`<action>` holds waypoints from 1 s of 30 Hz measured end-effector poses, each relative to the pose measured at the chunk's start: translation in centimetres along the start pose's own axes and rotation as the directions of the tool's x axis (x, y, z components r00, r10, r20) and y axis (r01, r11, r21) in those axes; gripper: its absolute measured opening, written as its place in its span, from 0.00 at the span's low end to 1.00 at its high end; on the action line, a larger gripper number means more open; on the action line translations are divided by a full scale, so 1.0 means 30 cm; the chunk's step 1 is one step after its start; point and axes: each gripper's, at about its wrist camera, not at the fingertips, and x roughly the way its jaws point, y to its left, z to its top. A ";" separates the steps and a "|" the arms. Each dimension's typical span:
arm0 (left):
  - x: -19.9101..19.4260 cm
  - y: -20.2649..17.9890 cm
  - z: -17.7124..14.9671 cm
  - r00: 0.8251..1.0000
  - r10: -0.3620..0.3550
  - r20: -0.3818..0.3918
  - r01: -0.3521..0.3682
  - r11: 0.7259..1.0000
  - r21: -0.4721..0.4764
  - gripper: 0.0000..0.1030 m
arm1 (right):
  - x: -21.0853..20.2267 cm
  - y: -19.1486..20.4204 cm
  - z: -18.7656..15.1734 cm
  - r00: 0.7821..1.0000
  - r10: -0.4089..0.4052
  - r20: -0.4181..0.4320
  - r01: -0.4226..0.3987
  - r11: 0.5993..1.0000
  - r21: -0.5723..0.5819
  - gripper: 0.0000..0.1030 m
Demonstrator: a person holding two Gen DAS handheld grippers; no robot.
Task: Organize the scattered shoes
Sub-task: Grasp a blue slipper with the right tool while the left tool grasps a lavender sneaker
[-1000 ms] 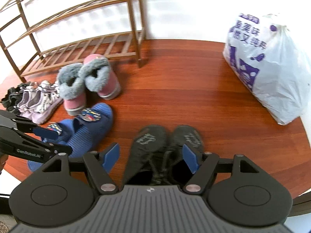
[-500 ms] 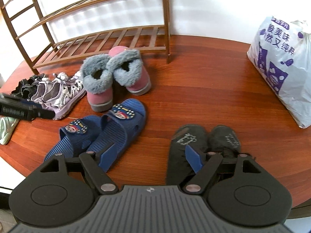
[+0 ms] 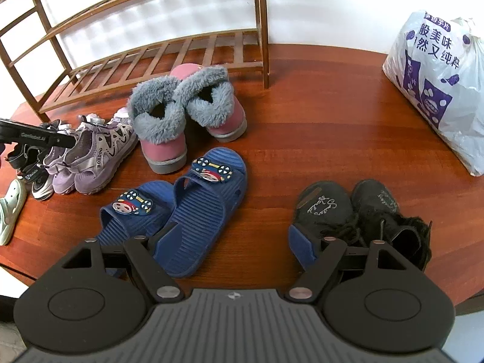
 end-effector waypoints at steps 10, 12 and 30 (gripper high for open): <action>0.143 0.053 0.051 0.997 -0.069 -0.017 0.070 0.995 0.070 0.43 | 0.014 0.041 -0.016 0.999 -0.043 -0.020 0.044 0.997 0.062 0.81; 0.180 0.059 0.060 0.997 -0.072 -0.026 0.074 0.994 0.077 0.42 | 0.017 0.045 -0.019 0.999 -0.049 -0.024 0.051 0.996 0.074 0.81; 0.187 0.050 0.051 0.999 -0.036 0.039 0.037 0.999 -0.014 0.08 | 0.073 0.023 -0.029 0.998 -0.057 -0.010 0.057 0.991 0.123 0.81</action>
